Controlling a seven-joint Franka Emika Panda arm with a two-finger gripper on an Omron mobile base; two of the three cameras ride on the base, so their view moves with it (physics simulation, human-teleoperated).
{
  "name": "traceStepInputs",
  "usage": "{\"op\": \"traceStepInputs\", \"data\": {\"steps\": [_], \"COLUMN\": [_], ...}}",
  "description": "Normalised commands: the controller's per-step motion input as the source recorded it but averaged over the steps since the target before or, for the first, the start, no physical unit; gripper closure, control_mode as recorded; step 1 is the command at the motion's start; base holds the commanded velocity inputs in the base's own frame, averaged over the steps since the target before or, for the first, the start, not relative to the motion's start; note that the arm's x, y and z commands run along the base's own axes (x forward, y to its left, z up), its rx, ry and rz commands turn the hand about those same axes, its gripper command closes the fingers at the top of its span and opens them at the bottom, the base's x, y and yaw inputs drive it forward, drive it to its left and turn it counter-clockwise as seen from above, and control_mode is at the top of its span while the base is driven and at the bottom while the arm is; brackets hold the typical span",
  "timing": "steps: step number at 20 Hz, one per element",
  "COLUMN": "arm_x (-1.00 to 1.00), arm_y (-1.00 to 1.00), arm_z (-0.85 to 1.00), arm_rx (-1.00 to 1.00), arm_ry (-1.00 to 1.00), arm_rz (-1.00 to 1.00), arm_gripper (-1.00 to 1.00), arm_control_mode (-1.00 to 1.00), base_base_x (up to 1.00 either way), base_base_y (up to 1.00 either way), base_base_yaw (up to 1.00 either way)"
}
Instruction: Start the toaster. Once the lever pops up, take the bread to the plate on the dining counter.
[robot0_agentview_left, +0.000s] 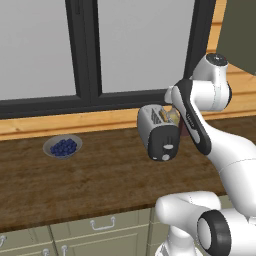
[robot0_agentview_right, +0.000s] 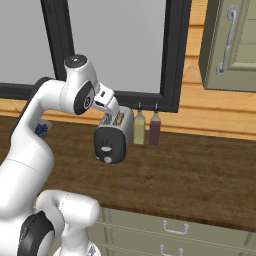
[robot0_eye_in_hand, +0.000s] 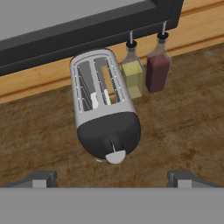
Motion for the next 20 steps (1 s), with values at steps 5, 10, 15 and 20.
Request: {"op": "traceStepInputs", "data": {"steps": [5,10,15,20], "arm_x": [0.00,0.00,0.00,0.00], "arm_y": [0.00,0.00,0.00,0.00], "arm_z": [0.00,0.00,0.00,0.00], "arm_rx": [0.00,0.00,0.00,0.00], "arm_ry": [0.00,0.00,0.00,0.00], "arm_rz": [0.00,0.00,0.00,0.00], "arm_gripper": [-1.00,-1.00,-1.00,-1.00], "arm_control_mode": [-1.00,-1.00,-1.00,-1.00], "base_base_x": [0.00,0.00,0.00,0.00], "base_base_y": [0.00,0.00,0.00,0.00], "base_base_yaw": [0.00,0.00,0.00,0.00]}}
